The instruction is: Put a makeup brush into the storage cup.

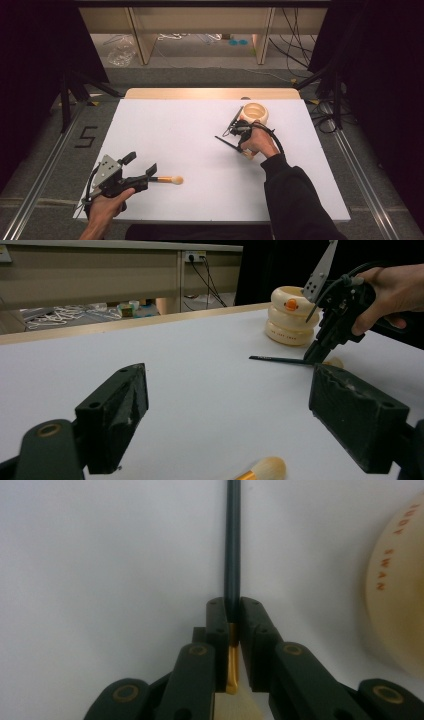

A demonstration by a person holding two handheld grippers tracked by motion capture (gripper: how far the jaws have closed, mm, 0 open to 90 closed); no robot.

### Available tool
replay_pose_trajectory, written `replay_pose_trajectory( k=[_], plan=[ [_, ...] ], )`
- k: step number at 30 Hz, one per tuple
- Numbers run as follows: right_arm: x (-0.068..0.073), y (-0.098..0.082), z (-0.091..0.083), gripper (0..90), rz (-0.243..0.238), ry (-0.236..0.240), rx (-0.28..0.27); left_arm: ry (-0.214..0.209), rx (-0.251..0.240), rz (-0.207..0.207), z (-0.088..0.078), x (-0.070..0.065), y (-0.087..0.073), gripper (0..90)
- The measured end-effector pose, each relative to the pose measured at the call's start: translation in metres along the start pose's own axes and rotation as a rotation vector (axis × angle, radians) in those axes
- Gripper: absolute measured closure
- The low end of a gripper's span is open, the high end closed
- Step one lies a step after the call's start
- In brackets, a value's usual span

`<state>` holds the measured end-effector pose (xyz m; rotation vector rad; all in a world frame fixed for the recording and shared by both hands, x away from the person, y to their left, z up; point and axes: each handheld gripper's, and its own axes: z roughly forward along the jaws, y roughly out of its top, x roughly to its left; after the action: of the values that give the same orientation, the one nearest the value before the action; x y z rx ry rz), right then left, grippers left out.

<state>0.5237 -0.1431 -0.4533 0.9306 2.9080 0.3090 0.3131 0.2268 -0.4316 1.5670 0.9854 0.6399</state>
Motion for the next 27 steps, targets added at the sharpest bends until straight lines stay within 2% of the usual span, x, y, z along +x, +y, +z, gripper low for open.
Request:
replay_pose_trajectory(
  k=[2, 3, 13, 19, 27],
  plan=[
    [0.000, 0.000, 0.001, 84.1, 0.001, 0.005, 0.012, 0.000, -0.001, -0.001, 0.000, 0.000, 0.000, 15.8],
    [0.002, 0.001, 0.000, 84.0, 0.022, 0.005, 0.024, 0.000, -0.001, 0.000, 0.000, 0.000, 0.000, 15.8],
    [0.004, 0.007, -0.001, 84.1, -0.013, -0.009, 0.074, 0.001, 0.000, -0.003, 0.000, 0.000, 0.000, 15.8],
    [0.005, 0.007, -0.001, 84.2, -0.037, -0.022, 0.075, 0.001, -0.001, -0.002, 0.000, 0.000, 0.000, 15.8],
    [0.007, 0.008, -0.012, 84.2, -0.052, -0.029, 0.041, 0.002, -0.002, -0.005, 0.000, 0.000, 0.000, 15.8]
  ],
)
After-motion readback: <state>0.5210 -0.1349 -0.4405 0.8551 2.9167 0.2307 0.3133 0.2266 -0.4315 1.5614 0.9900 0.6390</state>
